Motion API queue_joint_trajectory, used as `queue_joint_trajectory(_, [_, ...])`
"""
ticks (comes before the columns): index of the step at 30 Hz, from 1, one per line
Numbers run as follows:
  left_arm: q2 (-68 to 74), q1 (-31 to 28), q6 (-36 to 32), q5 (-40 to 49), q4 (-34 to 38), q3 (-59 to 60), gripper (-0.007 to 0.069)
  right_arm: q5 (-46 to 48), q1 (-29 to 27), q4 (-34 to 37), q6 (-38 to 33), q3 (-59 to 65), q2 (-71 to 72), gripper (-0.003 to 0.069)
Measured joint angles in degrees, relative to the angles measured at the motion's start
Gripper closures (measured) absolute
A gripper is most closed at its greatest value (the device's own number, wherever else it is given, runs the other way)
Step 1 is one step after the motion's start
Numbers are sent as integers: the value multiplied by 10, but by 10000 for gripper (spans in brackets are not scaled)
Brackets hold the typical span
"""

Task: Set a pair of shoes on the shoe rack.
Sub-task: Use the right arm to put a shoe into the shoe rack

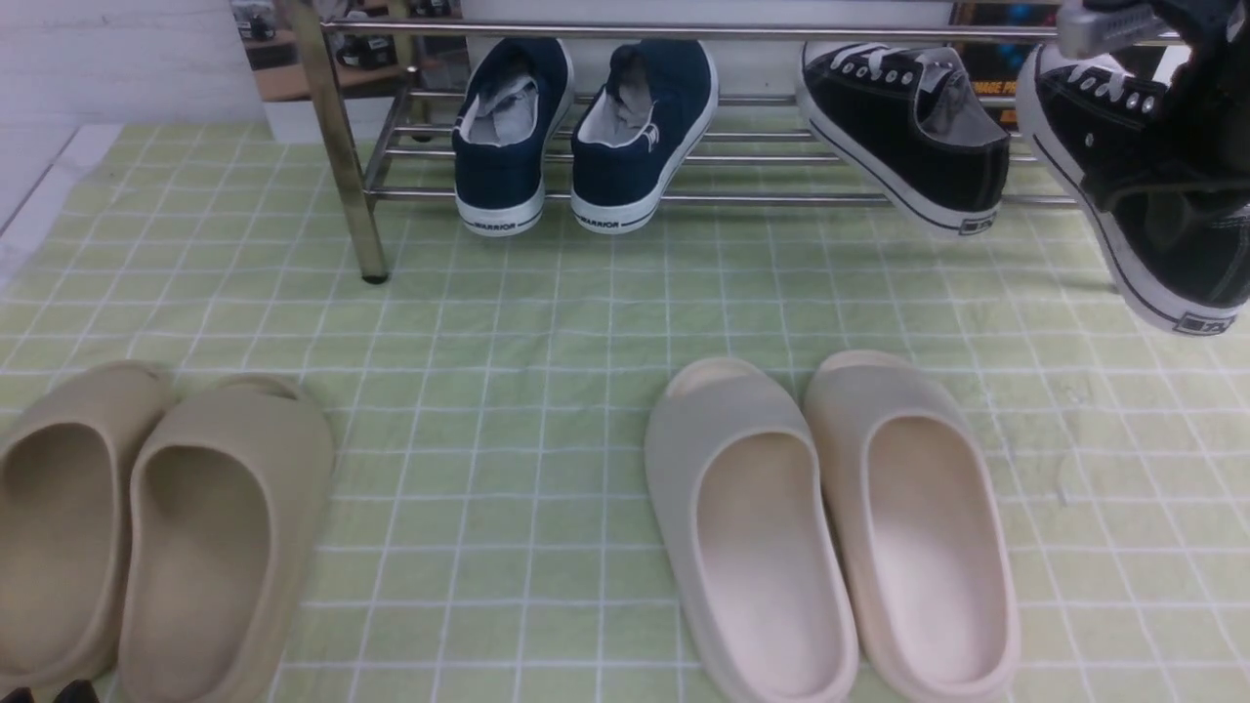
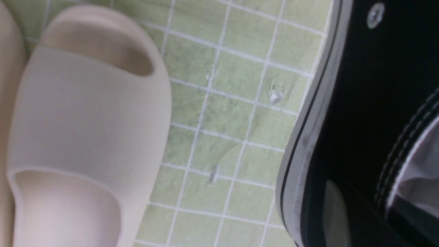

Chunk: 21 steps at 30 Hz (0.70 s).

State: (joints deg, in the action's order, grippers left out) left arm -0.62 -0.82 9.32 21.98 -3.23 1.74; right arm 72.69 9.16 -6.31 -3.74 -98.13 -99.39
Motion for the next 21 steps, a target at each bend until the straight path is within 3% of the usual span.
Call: queue_joint_trajectory(21, [0,0,0,0,0,0,386,0,0,-16,-11,0,-47,638])
